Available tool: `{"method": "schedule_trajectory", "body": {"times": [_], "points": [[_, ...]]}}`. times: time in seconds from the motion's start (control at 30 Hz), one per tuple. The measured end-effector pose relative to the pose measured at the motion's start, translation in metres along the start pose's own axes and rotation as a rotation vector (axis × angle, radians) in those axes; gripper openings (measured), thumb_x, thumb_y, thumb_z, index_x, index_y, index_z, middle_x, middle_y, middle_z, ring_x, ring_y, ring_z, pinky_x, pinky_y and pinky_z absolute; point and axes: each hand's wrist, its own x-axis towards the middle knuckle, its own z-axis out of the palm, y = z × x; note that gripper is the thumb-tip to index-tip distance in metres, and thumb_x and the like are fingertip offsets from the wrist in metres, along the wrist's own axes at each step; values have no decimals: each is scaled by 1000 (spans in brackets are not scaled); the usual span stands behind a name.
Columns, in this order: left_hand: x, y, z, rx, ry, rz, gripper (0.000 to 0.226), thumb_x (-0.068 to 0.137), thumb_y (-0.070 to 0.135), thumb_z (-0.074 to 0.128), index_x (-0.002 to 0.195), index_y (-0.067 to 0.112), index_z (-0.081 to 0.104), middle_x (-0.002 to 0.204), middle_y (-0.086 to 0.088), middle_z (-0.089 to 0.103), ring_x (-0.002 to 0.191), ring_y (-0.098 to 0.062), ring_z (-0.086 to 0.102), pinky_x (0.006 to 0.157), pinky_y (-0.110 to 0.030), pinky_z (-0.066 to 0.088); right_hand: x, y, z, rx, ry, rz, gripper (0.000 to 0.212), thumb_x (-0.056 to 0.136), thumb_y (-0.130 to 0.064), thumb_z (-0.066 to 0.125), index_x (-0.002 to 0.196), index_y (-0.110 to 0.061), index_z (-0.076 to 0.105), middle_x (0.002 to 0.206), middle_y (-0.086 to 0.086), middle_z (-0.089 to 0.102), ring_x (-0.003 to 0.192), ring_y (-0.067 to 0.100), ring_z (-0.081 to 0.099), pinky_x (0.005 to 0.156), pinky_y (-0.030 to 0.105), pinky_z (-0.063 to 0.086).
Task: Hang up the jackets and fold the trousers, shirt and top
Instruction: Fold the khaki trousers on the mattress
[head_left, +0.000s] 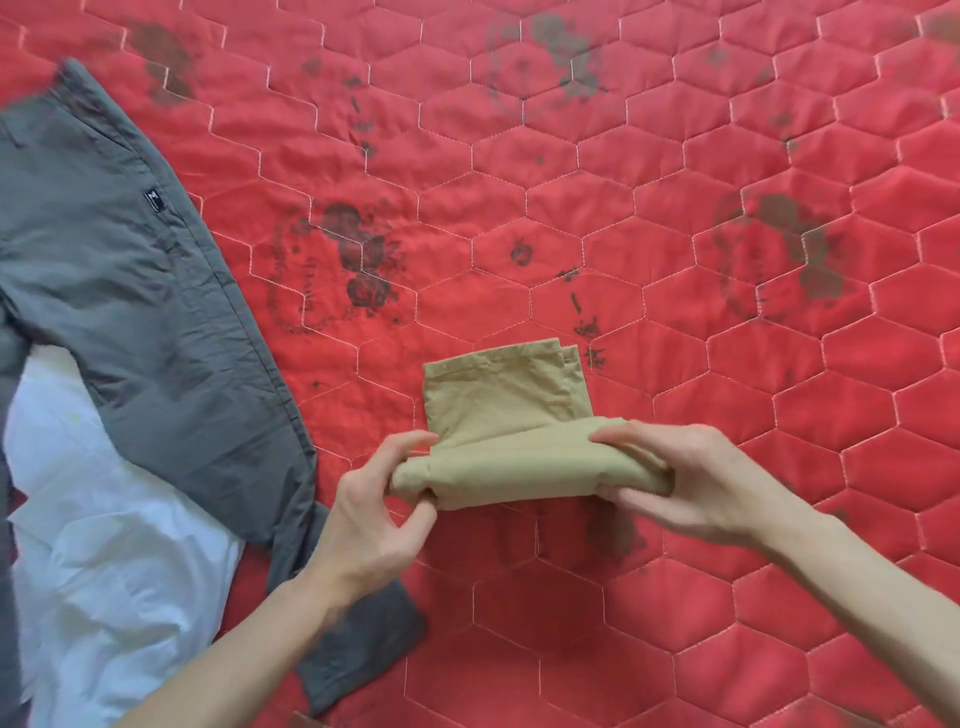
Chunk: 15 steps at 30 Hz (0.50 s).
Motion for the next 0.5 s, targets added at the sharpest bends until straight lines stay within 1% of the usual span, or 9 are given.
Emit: {"method": "schedule_trajectory", "body": {"times": [0.07, 0.17, 0.23, 0.3, 0.33, 0.4, 0.43, 0.47, 0.5], "points": [[-4, -2, 3, -110, 99, -110, 46, 77, 20, 67, 122, 26, 62, 99, 7, 73, 84, -14, 72, 74, -22, 58, 6, 1, -4, 139, 114, 55, 42, 83, -30, 86, 121, -19, 72, 106, -14, 76, 94, 6, 74, 81, 31, 58], [0, -5, 12, -270, 233, -238, 31, 86, 15, 70, 113, 28, 62, 99, 5, 74, 88, -10, 73, 75, -16, 56, 23, 3, 2, 283, 398, 174, 38, 80, -35, 90, 113, -27, 74, 102, -13, 78, 98, 6, 74, 85, 19, 55], [10, -9, 20, -319, 304, -329, 20, 96, 12, 70, 108, 27, 64, 101, 6, 76, 96, -8, 73, 81, -20, 58, 39, 3, 16, 404, 571, 295, 35, 81, -36, 89, 112, -32, 72, 103, -17, 76, 96, 2, 71, 81, 13, 51], [22, -11, 27, -288, 330, -436, 4, 105, 26, 62, 107, 27, 65, 100, 7, 75, 96, -7, 70, 87, -30, 58, 56, 3, 36, 543, 608, 381, 34, 86, -36, 85, 114, -31, 66, 103, -18, 73, 94, 0, 68, 81, 14, 50], [27, -11, 31, -275, 321, -490, 13, 105, 37, 58, 108, 25, 63, 99, 8, 73, 96, -7, 68, 90, -34, 57, 63, 3, 47, 572, 582, 409, 35, 89, -37, 82, 116, -29, 63, 105, -17, 73, 98, 0, 68, 83, 16, 50], [33, -11, 40, -313, 275, -580, 39, 97, 56, 60, 118, 23, 57, 109, 13, 67, 107, -6, 64, 97, -33, 53, 73, 6, 65, 575, 503, 455, 39, 94, -42, 76, 126, -31, 56, 115, -19, 70, 110, 0, 66, 92, 17, 50], [35, -12, 44, -291, 240, -611, 51, 92, 60, 65, 126, 24, 52, 118, 13, 63, 116, -7, 61, 104, -33, 50, 77, 9, 72, 567, 459, 487, 42, 96, -45, 72, 131, -31, 54, 119, -19, 68, 115, 1, 64, 97, 20, 50], [37, -13, 47, -212, 206, -633, 62, 88, 59, 72, 133, 24, 47, 126, 9, 57, 123, -10, 56, 110, -35, 46, 80, 13, 78, 541, 415, 534, 45, 97, -48, 69, 134, -29, 52, 122, -15, 67, 120, 5, 61, 102, 26, 48], [39, -16, 50, -108, 183, -660, 72, 85, 58, 78, 137, 22, 44, 130, 5, 49, 127, -14, 51, 115, -38, 42, 84, 16, 81, 478, 379, 592, 48, 98, -50, 67, 135, -25, 51, 126, -7, 63, 122, 11, 56, 107, 33, 45]]}}
